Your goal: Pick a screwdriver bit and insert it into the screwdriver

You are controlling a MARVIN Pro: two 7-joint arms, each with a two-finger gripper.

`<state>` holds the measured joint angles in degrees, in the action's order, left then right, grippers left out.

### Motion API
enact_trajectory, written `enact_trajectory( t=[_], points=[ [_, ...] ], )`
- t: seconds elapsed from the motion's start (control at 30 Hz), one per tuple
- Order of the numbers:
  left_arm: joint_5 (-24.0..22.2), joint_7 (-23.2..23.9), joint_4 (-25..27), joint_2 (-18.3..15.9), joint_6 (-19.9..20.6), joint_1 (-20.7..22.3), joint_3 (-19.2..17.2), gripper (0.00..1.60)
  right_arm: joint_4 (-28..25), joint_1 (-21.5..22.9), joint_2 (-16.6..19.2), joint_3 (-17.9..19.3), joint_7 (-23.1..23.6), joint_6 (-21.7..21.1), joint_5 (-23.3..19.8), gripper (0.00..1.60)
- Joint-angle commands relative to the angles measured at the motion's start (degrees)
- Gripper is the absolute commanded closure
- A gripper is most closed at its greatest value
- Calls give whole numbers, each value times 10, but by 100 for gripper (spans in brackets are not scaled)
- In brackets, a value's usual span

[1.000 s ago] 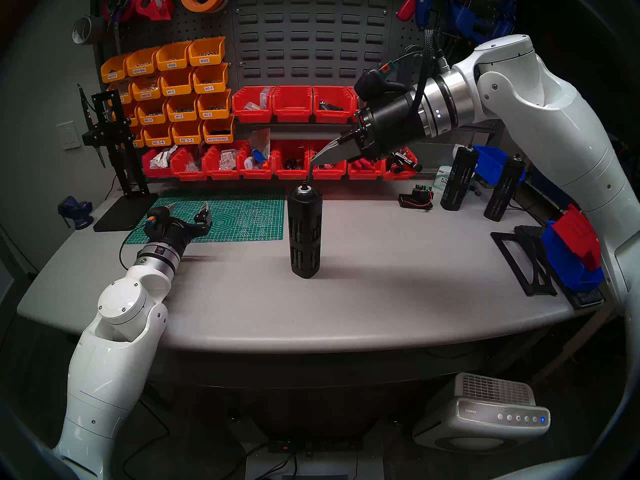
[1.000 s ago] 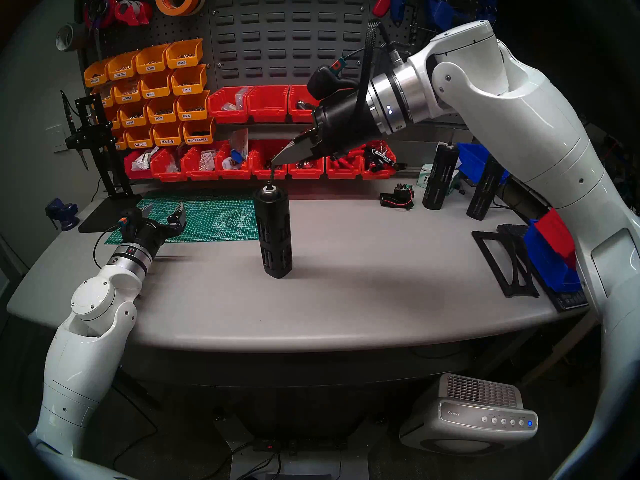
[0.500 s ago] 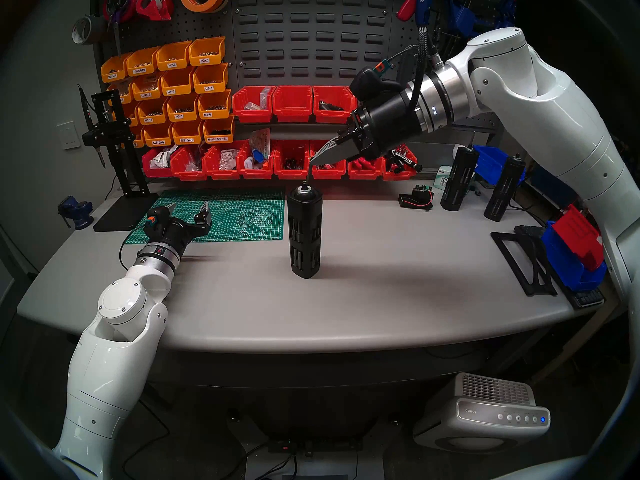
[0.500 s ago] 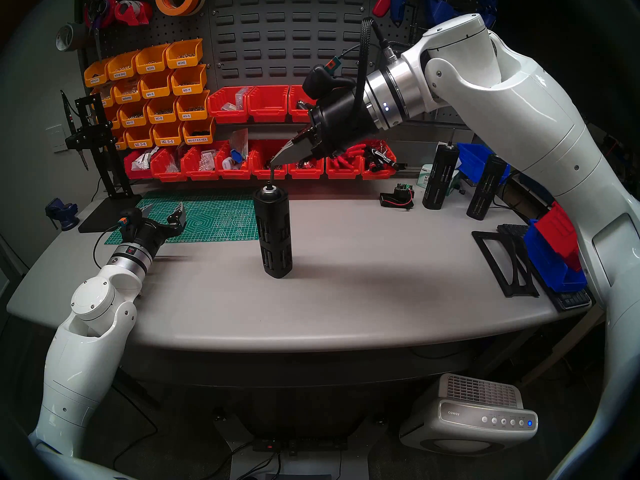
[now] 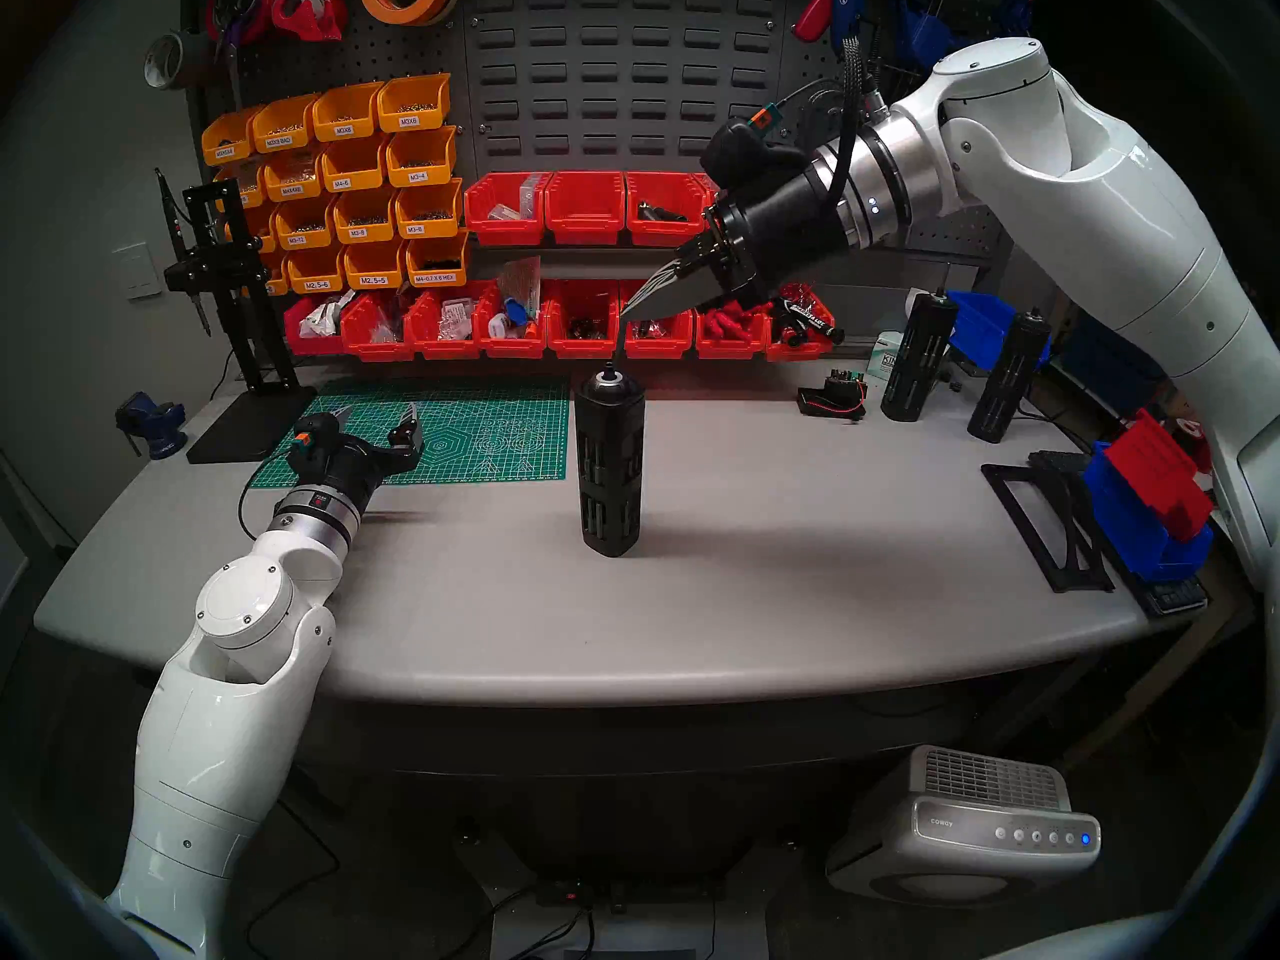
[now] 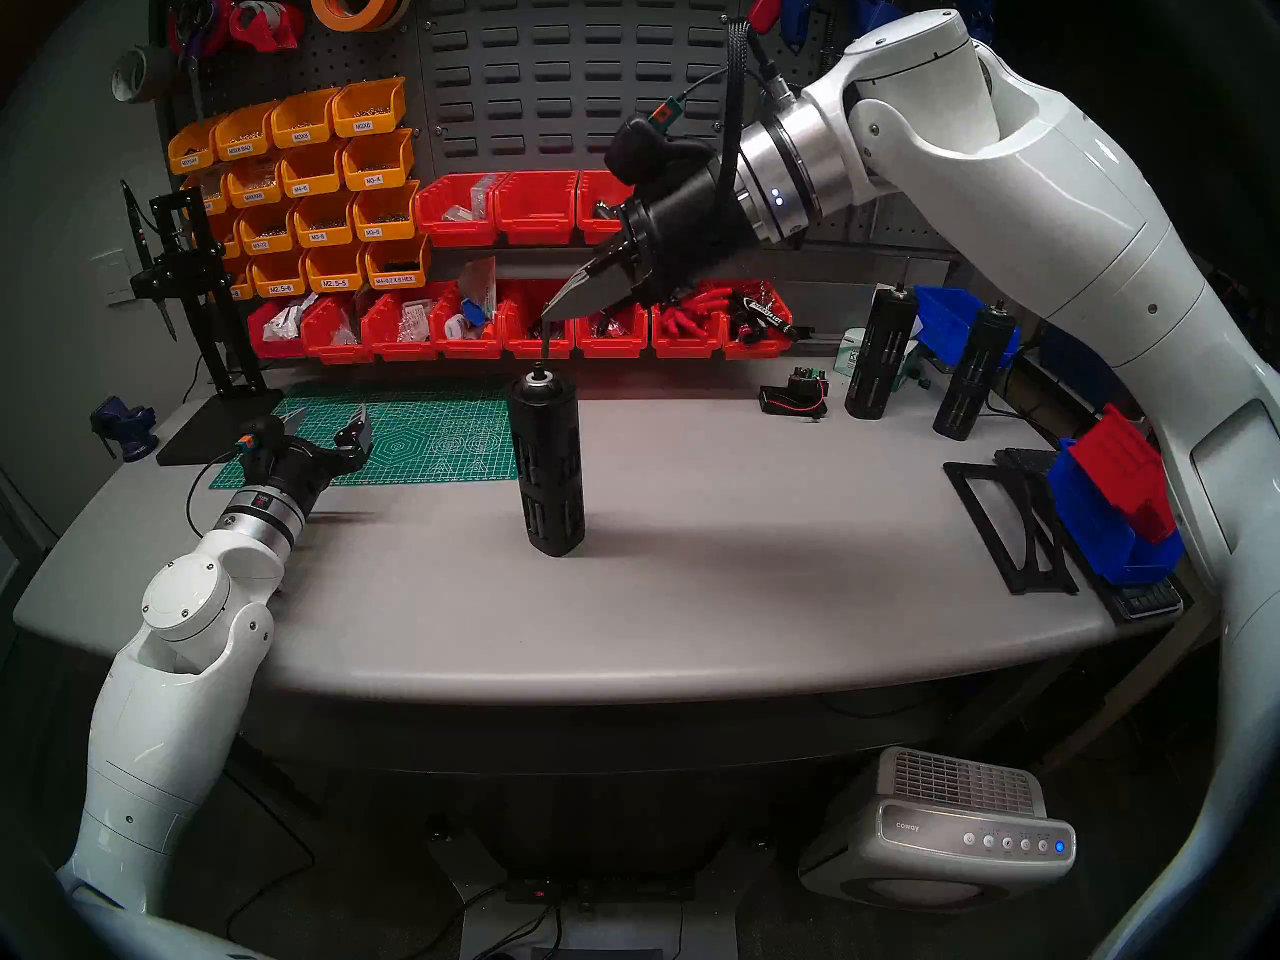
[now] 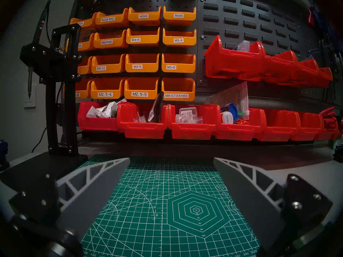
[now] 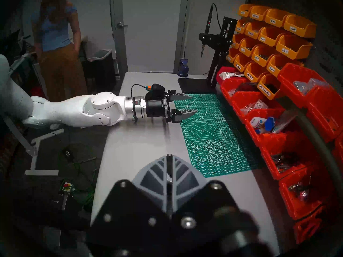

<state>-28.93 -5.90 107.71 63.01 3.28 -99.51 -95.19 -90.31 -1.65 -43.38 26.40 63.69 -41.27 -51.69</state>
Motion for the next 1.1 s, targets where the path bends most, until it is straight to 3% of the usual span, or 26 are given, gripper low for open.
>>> enact_trajectory(
  t=[0.0,0.13,0.17,0.37,0.4,0.77,1.07],
  points=[
    [0,0,16,0,-10,14,-6,0,19,48,-6,-13,66,24,0,160],
    [0,0,17,0,-10,14,-6,0,33,58,-10,-30,85,35,4,160],
    [0,0,17,0,-10,14,-6,0,30,60,-8,-36,68,38,-4,160],
    [0,0,17,0,-10,14,-6,0,54,75,-19,-53,105,56,5,160],
    [0,0,17,0,-10,14,-6,0,52,76,-18,-56,91,57,-2,160],
    [0,0,17,0,-11,14,-6,0,83,98,-33,-77,132,77,8,160],
    [0,0,17,0,-11,14,-6,0,108,108,-50,-92,139,94,7,160]
  ],
)
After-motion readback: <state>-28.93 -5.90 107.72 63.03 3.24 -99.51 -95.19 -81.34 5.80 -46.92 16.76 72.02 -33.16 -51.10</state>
